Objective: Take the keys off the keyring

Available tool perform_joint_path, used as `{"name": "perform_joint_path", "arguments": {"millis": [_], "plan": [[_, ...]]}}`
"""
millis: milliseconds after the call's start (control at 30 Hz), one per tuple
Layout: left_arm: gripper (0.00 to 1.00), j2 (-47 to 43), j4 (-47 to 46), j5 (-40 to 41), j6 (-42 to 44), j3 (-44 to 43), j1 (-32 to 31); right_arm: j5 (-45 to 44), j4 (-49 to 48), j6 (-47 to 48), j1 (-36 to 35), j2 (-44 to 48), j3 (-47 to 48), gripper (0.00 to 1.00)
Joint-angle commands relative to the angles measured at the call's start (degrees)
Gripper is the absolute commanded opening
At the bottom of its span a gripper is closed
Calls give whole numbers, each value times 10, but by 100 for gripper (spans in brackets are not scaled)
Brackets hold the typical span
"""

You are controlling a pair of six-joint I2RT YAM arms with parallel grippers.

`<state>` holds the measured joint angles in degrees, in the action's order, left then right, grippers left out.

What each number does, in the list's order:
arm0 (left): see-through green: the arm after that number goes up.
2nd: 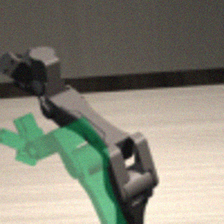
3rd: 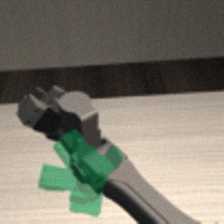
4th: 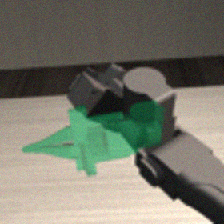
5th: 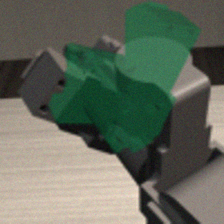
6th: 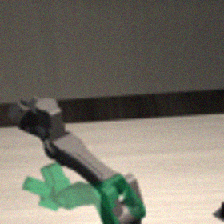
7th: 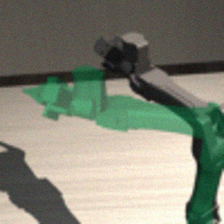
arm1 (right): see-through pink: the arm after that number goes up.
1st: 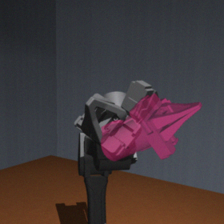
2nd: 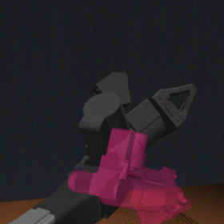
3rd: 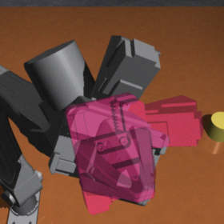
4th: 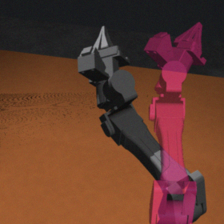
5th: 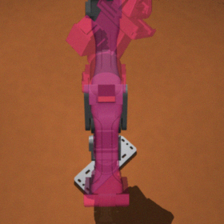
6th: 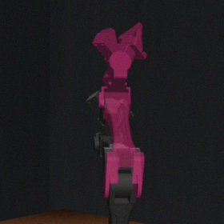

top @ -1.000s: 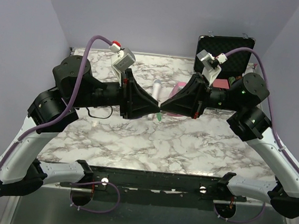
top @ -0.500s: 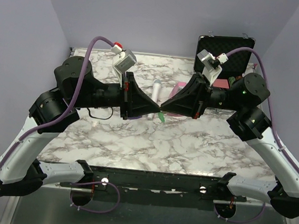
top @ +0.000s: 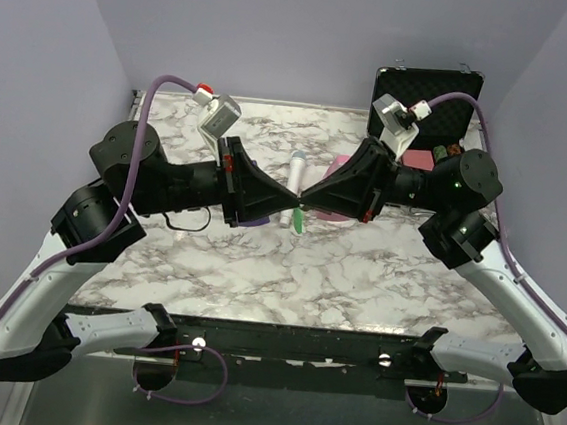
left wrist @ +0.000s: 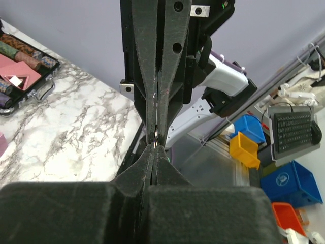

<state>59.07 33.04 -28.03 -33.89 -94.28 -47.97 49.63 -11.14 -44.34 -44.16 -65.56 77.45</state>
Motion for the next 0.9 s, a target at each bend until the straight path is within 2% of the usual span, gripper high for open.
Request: {"name": "perform_joint_path", "arguments": {"millis": [0, 333, 633, 800, 867], "plan": [[0, -28, -36, 78, -29, 20, 1, -27, -137, -76, -3, 14, -32, 1], [0, -80, -138, 162, -62, 111, -23, -57, -266, -148, -2, -8, -50, 1], [0, -70, -167, 226, -46, 118, -74, -62, -295, -164, -3, -16, -53, 1], [0, -65, -116, 269, -21, 87, -86, -60, -264, -146, -3, -7, -49, 1], [11, -65, -78, 272, 1, 62, -86, -56, -222, -121, -3, -1, -42, 1]]}}
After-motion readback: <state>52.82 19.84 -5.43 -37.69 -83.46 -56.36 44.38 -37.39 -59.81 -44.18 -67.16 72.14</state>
